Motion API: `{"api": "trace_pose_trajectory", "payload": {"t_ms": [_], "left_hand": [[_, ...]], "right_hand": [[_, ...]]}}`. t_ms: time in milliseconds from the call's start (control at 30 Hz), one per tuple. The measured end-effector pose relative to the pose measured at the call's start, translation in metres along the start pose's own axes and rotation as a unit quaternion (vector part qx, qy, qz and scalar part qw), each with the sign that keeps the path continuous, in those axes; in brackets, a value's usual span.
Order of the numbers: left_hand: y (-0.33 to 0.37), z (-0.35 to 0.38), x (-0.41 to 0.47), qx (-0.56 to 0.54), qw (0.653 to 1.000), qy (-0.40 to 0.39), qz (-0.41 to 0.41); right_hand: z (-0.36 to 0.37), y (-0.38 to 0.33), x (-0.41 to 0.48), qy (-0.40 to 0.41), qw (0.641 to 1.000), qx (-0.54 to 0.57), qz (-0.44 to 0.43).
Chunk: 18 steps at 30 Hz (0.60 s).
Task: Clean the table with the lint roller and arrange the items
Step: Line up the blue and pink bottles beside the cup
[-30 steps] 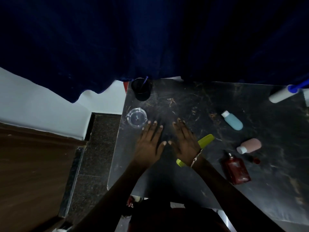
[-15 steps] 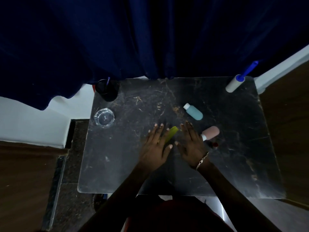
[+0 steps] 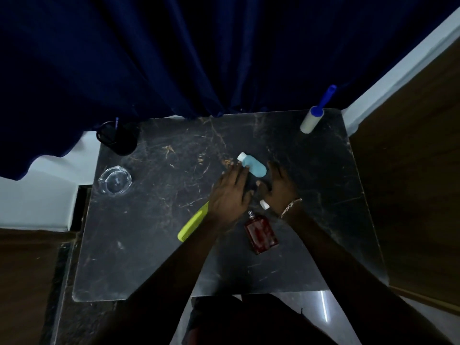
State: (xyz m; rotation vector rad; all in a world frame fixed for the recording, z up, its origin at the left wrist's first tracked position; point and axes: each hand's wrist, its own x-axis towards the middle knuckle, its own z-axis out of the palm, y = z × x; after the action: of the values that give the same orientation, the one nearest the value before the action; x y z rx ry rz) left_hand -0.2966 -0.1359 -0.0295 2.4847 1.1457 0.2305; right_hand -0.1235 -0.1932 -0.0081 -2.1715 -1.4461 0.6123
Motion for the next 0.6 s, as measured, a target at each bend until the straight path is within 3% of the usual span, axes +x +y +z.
{"api": "trace_pose_trajectory", "payload": {"t_ms": [233, 433, 600], "left_hand": [[-0.014, 0.021, 0.068, 0.017, 0.997, -0.075, 0.012], [-0.023, 0.027, 0.093, 0.053, 0.991, -0.12, 0.021], [-0.021, 0.019, 0.091, 0.044, 0.994, -0.096, 0.025]], "right_hand": [[0.017, 0.012, 0.06, -0.096, 0.993, -0.021, 0.061], [0.028, 0.012, 0.077, -0.102, 0.989, -0.102, 0.039], [0.023, 0.014, 0.073, -0.089, 0.993, -0.07, 0.011]]}}
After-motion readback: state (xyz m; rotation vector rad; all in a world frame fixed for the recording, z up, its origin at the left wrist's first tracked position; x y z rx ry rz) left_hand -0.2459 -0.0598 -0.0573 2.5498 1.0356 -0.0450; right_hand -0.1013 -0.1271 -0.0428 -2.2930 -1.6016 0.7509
